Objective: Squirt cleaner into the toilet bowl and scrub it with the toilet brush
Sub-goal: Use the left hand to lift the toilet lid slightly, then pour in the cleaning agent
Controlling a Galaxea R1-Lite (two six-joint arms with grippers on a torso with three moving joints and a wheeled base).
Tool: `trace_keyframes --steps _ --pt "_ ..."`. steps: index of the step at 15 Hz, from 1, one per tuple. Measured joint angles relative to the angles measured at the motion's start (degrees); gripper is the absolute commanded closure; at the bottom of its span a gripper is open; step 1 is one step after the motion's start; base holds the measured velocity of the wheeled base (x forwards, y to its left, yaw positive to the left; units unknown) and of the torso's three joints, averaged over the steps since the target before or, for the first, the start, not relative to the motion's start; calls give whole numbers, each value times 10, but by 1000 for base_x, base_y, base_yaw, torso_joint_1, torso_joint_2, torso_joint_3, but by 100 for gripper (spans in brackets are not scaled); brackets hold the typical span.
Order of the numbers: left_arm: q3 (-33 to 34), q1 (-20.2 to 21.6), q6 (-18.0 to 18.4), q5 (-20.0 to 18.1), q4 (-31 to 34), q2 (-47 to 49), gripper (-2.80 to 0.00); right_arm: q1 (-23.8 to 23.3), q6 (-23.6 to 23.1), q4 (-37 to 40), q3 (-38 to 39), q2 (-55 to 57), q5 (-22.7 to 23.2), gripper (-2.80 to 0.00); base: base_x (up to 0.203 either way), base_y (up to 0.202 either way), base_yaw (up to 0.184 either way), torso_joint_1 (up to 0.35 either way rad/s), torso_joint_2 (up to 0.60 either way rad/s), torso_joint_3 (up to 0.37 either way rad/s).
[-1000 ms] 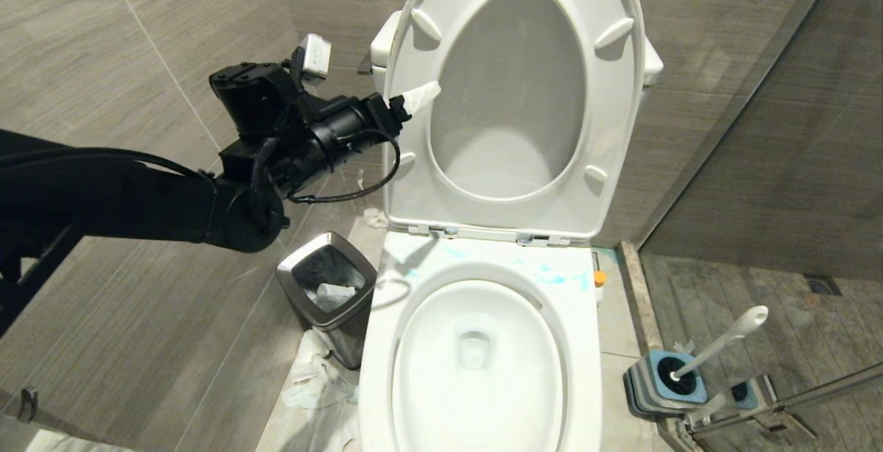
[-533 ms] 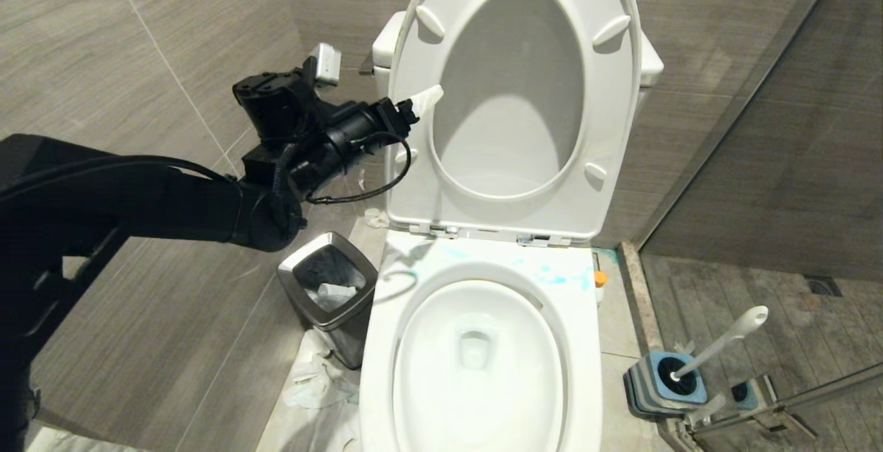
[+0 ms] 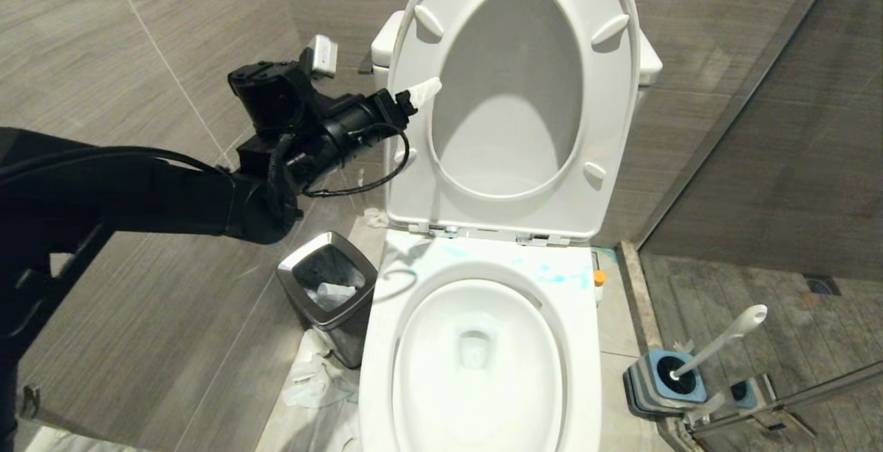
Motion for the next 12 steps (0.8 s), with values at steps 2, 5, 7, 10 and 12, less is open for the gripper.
trace_keyframes --steps 2,5,7,10,12 --pt "1 -1 -31 -2 43 -34 -280 0 0 0 0 0 0 0 0 0 0 0 0 0" --pt "2 -9 -94 -6 136 -96 -280 0 0 0 0 0 0 0 0 0 0 0 0 0" --pt "1 -13 -149 -7 220 -142 -280 0 0 0 0 0 0 0 0 0 0 0 0 0" --pt "-1 -17 -228 -23 367 -206 -280 0 0 0 0 0 0 0 0 0 0 0 0 0" --pt "-2 -12 -264 -61 483 -250 -280 0 0 0 0 0 0 0 0 0 0 0 0 0"
